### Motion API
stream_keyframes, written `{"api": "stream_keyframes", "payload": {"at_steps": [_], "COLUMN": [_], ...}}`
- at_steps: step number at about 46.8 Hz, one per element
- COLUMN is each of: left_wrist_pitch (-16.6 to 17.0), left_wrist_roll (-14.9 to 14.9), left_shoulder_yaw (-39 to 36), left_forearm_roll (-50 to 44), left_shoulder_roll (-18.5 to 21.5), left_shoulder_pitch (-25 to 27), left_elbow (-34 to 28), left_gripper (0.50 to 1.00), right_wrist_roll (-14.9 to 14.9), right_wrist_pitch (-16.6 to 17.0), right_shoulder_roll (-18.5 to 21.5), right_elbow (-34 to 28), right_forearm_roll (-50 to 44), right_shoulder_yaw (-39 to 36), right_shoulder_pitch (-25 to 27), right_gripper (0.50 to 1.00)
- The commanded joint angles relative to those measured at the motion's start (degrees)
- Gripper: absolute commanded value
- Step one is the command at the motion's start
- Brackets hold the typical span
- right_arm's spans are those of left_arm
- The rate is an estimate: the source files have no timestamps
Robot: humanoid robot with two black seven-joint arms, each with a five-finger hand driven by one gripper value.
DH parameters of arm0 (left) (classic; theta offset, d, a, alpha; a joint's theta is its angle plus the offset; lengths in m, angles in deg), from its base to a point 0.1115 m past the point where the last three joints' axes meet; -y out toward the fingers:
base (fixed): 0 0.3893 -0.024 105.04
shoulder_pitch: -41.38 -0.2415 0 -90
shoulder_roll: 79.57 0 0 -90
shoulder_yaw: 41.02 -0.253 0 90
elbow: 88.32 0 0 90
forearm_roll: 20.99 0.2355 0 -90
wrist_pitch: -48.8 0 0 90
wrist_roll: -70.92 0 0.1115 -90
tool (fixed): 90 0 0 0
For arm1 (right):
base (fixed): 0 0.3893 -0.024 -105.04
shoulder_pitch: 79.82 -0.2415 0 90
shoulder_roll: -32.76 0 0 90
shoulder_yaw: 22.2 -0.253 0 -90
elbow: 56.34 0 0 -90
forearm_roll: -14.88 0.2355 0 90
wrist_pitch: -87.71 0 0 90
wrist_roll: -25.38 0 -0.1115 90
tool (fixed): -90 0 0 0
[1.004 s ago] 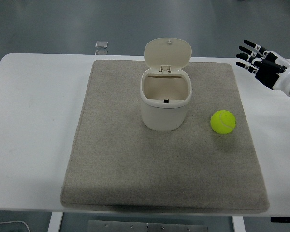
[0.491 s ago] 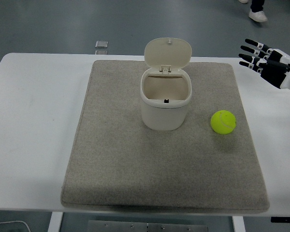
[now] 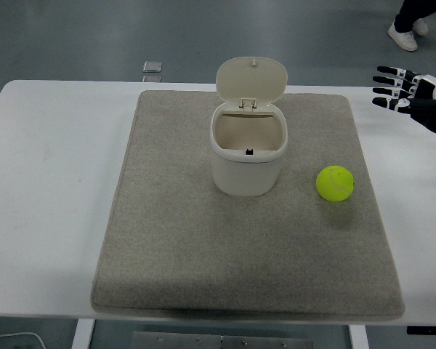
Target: Pick up the tennis ball and place it in the box.
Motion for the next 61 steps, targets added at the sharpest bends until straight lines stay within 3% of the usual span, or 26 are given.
{"api": "stream_keyframes", "payload": {"at_steps": [1, 7, 14, 25, 37, 43, 53, 61], "left_wrist_pitch": [0.0, 0.0, 0.0, 0.0, 0.0, 0.0, 0.0, 0.0], "left_wrist_roll": [0.0, 0.0, 0.0, 0.0, 0.0, 0.0, 0.0, 0.0], "left_shoulder_yaw": [0.0, 0.0, 0.0, 0.0, 0.0, 0.0, 0.0, 0.0], "left_forearm_roll": [0.0, 0.0, 0.0, 0.0, 0.0, 0.0, 0.0, 0.0], "left_shoulder_roll": [0.0, 0.0, 0.0, 0.0, 0.0, 0.0, 0.0, 0.0], "left_shoulder_pitch": [0.0, 0.0, 0.0, 0.0, 0.0, 0.0, 0.0, 0.0], "left_elbow": [0.0, 0.1, 0.1, 0.0, 0.0, 0.0, 0.0, 0.1], "left_gripper": [0.992, 0.992, 0.992, 0.992, 0.992, 0.992, 0.992, 0.992], "right_wrist_roll": [-1.0, -3.3, -8.1, -14.1, -15.9, -16.1, -16.0, -15.7], "right_wrist_pitch": [0.1, 0.7, 3.4, 3.1, 0.0, -3.7, -4.6, -7.3], "right_shoulder_roll": [-0.3, -1.9, -5.0, -7.9, -11.2, -10.8, -10.2, -9.4], "right_elbow": [1.0, 2.6, 5.4, 10.3, 19.6, 20.9, 22.2, 22.0], "right_forearm_roll": [-3.9, -11.1, -19.4, -33.4, -45.7, -50.9, -51.7, -52.3], "right_shoulder_yaw": [0.1, 0.3, 0.5, 0.9, 1.1, 1.2, 2.6, 2.6], "right_shoulder_pitch": [-0.6, -0.5, -0.4, 1.7, 4.2, 5.6, 7.1, 8.5], "right_gripper": [0.93, 0.93, 0.93, 0.93, 0.93, 0.928, 0.928, 0.928]}}
